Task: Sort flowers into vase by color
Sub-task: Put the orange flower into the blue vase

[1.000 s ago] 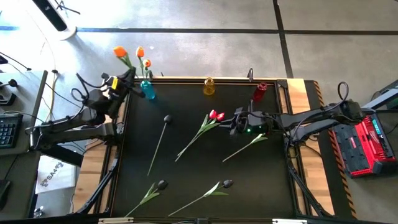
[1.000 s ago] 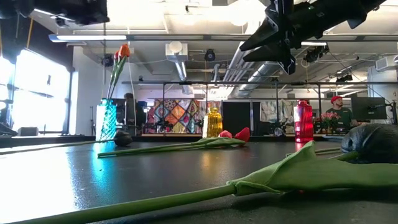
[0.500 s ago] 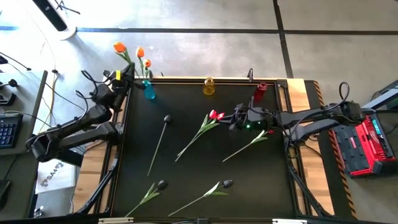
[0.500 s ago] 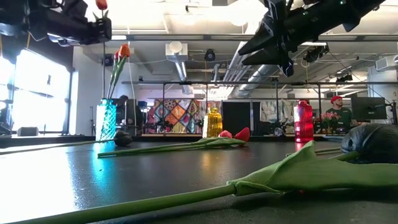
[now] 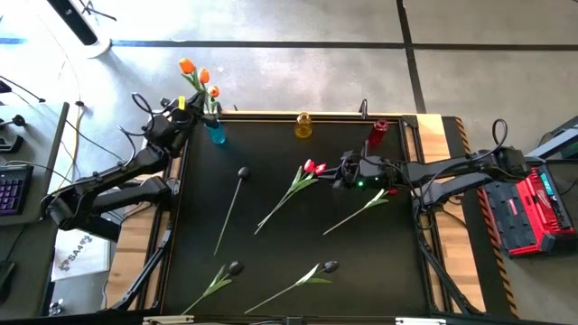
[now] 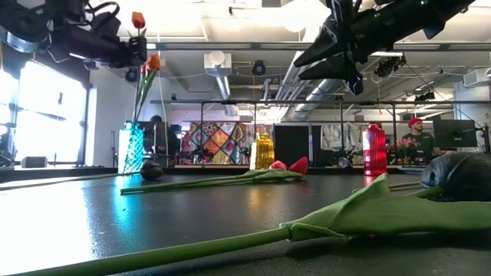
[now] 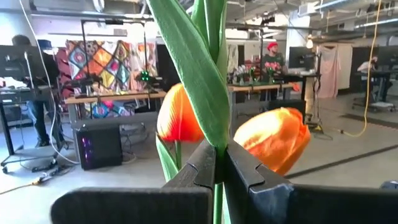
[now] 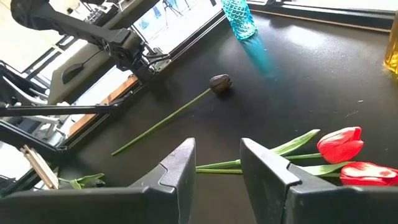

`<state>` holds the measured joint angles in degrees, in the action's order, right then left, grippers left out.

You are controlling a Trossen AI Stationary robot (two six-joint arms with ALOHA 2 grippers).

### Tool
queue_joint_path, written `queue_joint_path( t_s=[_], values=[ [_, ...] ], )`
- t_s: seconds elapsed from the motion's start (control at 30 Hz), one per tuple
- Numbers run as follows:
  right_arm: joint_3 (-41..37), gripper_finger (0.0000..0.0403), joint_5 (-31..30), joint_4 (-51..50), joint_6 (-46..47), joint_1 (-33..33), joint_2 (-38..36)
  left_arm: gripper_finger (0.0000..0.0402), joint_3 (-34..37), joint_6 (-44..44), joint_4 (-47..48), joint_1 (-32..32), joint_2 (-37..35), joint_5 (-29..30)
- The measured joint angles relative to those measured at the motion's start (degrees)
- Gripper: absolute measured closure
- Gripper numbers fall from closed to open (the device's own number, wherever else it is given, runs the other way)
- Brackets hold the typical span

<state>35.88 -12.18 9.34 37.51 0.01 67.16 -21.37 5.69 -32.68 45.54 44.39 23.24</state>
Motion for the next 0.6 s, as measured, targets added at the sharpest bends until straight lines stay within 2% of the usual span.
queue_joint_path(
  t_s=[0.27,0.6],
  values=[
    [0.0,0.0288,0.5,0.0,1.2,0.0,0.0,0.0377,0.0,-3.7,4.5,0.0,2.0,0.2],
    [0.0,0.0288,0.6,-0.6,0.8,0.0,0.0,0.0302,0.0,-10.9,12.6,-0.1,2.2,0.2]
  ],
)
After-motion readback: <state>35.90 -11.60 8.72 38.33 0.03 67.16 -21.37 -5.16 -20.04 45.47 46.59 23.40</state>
